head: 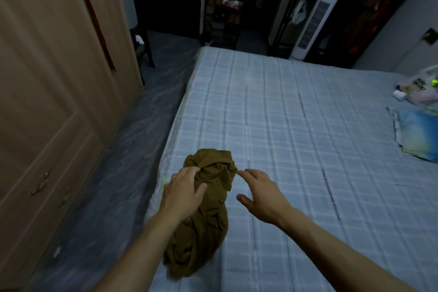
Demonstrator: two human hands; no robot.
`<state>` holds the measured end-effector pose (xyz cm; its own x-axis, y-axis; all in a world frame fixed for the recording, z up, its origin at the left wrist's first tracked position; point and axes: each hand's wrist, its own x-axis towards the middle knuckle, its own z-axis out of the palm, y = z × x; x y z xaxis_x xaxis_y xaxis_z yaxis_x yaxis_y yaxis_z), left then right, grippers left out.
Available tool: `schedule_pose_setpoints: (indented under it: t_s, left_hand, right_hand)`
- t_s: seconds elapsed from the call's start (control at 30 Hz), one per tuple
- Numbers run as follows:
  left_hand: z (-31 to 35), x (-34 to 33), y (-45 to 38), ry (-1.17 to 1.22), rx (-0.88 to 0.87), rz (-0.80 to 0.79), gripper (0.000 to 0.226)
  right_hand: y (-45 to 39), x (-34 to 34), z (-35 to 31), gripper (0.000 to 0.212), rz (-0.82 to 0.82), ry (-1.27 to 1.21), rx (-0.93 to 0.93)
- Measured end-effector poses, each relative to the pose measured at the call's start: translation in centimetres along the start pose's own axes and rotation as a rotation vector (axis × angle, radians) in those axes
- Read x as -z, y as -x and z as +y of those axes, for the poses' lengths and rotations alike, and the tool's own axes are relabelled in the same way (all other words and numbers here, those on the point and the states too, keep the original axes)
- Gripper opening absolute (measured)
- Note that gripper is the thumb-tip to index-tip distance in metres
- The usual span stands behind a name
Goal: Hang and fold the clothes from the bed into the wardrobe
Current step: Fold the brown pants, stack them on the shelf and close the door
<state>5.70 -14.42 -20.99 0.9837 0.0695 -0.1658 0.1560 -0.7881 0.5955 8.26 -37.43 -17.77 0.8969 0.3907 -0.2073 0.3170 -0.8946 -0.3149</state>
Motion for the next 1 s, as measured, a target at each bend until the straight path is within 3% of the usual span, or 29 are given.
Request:
schedule_pose_setpoints:
  t_s: [0.43,1.0]
  left_hand:
    - [-0.9,-3.2,-12.7,-0.066,0.022,-0.075,0.041]
    - [-7.0,-14.6,-29.5,-0.090,0.023,-0.281,0.035]
  right_hand:
    - [-13.4,-2.1,7.3,0.055,-0.029,-0.194,-0.072]
    - [-30.4,-14.7,16.6,0.051,-0.207,-0.343,-0.180]
